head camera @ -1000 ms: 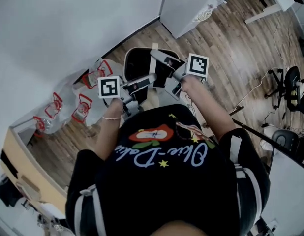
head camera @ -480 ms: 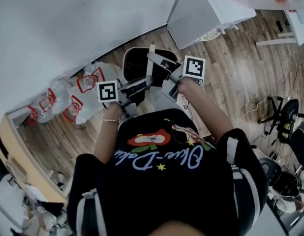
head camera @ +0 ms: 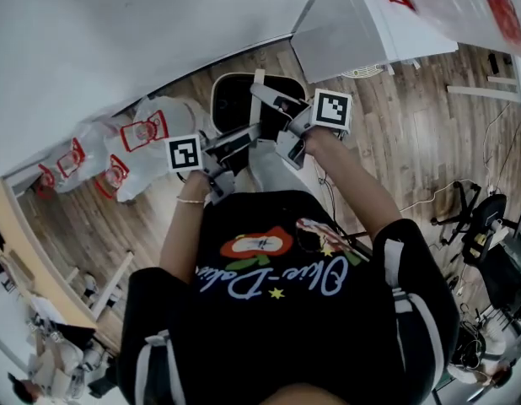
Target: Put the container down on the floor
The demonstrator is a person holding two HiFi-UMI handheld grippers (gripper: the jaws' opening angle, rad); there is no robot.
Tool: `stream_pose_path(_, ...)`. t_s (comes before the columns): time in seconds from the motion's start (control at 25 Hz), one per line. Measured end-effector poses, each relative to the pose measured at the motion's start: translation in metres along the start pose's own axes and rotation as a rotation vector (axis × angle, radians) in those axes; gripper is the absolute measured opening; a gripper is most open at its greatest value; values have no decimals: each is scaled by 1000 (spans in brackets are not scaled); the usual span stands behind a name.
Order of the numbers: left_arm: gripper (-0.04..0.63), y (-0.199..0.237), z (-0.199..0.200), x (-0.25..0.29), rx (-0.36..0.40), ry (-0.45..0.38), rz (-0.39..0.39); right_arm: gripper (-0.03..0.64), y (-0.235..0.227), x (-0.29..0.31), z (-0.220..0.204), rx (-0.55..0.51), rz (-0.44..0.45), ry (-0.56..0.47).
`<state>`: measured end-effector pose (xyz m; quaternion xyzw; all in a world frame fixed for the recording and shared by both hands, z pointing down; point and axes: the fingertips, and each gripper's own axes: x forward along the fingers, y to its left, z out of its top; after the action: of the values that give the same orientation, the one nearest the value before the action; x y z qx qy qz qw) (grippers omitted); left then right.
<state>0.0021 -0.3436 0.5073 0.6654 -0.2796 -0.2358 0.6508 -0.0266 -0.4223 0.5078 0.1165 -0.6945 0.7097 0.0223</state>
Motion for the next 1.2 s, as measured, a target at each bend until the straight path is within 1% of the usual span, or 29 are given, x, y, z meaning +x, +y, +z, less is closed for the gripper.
stream_pose_path(0.08,57,9,7,7,-4,-1,11,44,-9,4,9,0,-8,7)
stream_pose_path(0.16,57,19,13,10,-25,4,21,44,-18,10,17,-3,-17,9)
stream_pose_path(0.24,57,25,18,11,-38,8,12,44,-25,15,20,-1,-30,11)
stream_pose_path(0.4,57,40,20,15,-30,24,25,44,-39,18,25,2,-53,11)
stream_pose_path(0.52,58,56,22,18,-28,29,41,44,-52,22,28,12,-51,14)
stream_pose_path(0.6,58,75,28,21,-28,35,49,44,-71,29,34,8,-57,17)
stream_pose_path(0.76,60,119,41,27,-21,54,69,44,-115,43,47,18,-123,19)
stream_pose_path(1.0,60,166,43,33,-42,62,99,44,-156,57,55,14,-113,30)
stream_pose_path(1.2,60,201,39,36,-26,75,116,44,-197,58,51,11,-151,46)
